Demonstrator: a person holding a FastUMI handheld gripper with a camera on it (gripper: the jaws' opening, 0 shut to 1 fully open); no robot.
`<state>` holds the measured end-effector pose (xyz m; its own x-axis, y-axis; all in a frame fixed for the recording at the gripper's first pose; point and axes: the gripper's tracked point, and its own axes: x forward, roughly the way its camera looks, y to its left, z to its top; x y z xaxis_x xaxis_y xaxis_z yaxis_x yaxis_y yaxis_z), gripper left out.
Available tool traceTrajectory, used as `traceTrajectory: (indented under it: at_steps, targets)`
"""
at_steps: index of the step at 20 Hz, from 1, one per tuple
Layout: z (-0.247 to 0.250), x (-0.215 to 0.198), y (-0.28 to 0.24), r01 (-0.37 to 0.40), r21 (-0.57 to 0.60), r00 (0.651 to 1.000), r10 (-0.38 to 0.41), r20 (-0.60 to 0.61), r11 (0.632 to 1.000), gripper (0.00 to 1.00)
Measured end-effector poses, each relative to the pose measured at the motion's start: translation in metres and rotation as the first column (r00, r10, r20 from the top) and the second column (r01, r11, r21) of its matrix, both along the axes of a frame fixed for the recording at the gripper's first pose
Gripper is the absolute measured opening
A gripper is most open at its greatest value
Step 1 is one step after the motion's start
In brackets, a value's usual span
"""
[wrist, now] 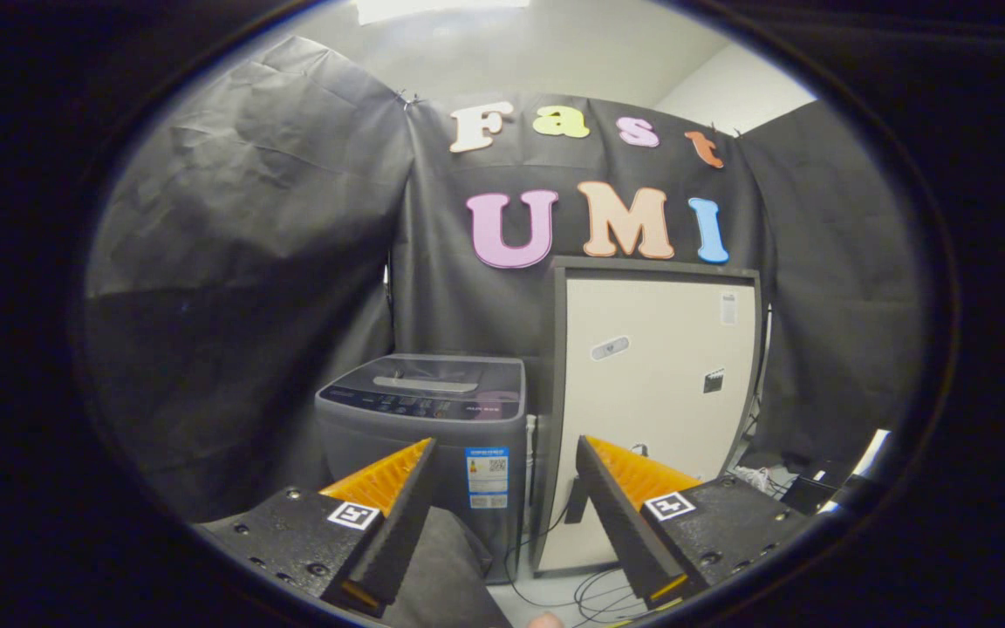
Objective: Put the clothes into the washing machine and then close the washing machine lid.
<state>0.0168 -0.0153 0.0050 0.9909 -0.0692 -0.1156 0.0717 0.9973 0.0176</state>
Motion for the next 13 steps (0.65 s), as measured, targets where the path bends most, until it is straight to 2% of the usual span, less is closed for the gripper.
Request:
traceTrajectory:
  at_steps: [13]
  targets:
    - [-0.0028, -0.0003, -0.003, 0.003, 0.011, 1.0, -0.003, -0.012, 1.0, 0.94]
